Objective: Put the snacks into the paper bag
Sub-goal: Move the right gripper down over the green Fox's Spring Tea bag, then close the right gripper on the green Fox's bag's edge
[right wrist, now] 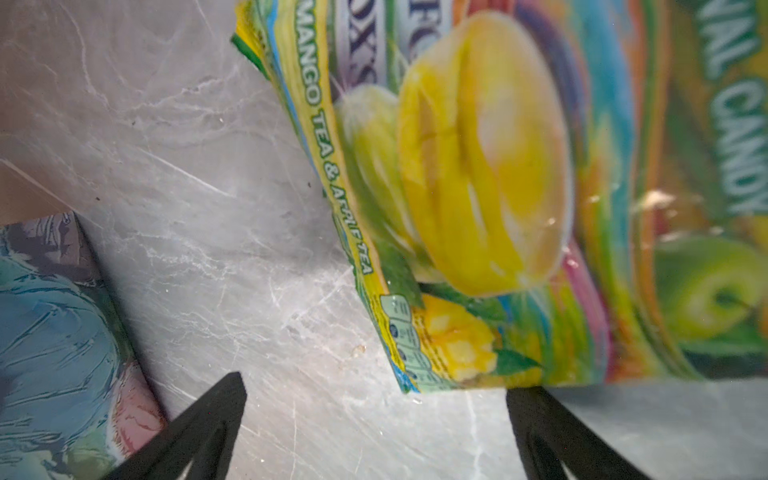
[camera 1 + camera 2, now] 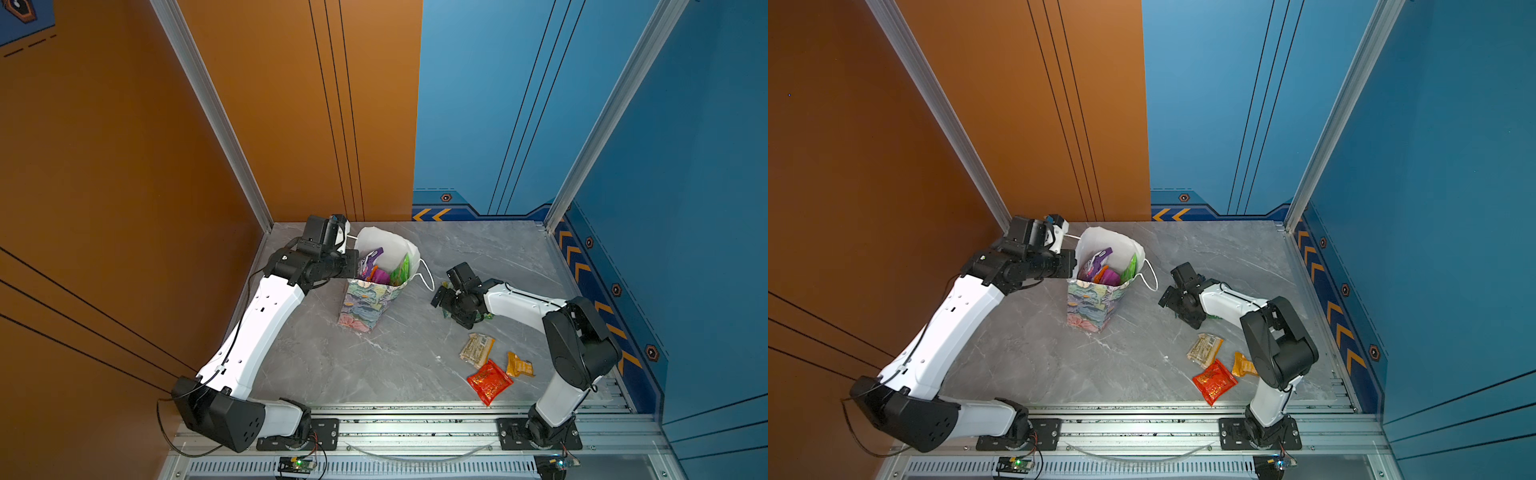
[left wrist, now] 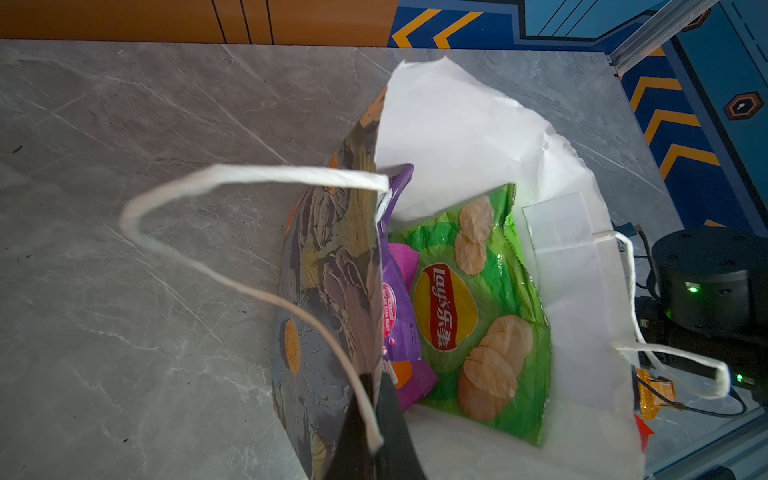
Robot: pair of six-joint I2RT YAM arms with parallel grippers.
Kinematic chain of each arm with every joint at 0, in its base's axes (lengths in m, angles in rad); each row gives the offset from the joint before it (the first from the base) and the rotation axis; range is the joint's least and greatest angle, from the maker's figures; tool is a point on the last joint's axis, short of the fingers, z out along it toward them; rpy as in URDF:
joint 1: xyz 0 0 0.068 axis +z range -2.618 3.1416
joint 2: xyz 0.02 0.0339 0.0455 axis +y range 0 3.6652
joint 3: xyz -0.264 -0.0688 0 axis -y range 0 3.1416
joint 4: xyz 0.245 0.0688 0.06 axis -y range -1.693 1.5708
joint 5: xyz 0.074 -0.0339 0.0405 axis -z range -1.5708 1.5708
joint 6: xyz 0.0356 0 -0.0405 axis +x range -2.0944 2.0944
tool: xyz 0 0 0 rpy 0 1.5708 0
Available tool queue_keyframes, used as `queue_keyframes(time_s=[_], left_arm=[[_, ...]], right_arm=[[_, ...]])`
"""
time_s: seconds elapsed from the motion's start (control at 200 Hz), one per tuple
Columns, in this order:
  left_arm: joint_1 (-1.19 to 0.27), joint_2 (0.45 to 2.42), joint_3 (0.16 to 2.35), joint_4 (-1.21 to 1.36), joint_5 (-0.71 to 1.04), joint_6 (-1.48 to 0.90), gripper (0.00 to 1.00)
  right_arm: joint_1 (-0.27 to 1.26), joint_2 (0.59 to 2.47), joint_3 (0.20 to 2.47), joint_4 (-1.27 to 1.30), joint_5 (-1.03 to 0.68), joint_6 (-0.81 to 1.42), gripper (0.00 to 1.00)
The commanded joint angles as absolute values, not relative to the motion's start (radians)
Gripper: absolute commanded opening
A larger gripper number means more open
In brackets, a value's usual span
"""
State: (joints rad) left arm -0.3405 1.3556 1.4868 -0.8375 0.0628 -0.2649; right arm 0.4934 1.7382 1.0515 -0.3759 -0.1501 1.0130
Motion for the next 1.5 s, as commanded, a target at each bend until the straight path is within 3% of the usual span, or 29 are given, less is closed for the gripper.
queue_keyframes(time_s=[0.0, 0.18, 0.591, 0.866, 1.492], left_arm=[[-0.335, 1.316, 1.491, -0.808, 0.060, -0.245, 0.04], [-0.336, 1.318, 1.491, -0.809, 0.063, -0.247, 0.04], [-0.335, 1.313, 1.490, -0.808, 0.054, -0.249, 0.04], [-0.337, 1.316, 1.490, -0.808, 0.055, -0.248, 0.04], [-0.336, 1.327, 1.491, -0.808, 0.060, -0.249, 0.04]], right_arm=[[0.483, 1.676, 1.082, -0.443, -0.170, 0.968, 0.99], [0.450, 1.593, 1.108, -0.533, -0.118, 0.889, 0.99], [0.217, 1.429, 1.043, -0.594, -0.084, 0.770, 0.98], [0.163, 1.370, 0.951, -0.528, 0.143, 0.583, 0.99], [0.084, 1.561, 0.904, -0.426, -0.079, 0.536, 0.96]])
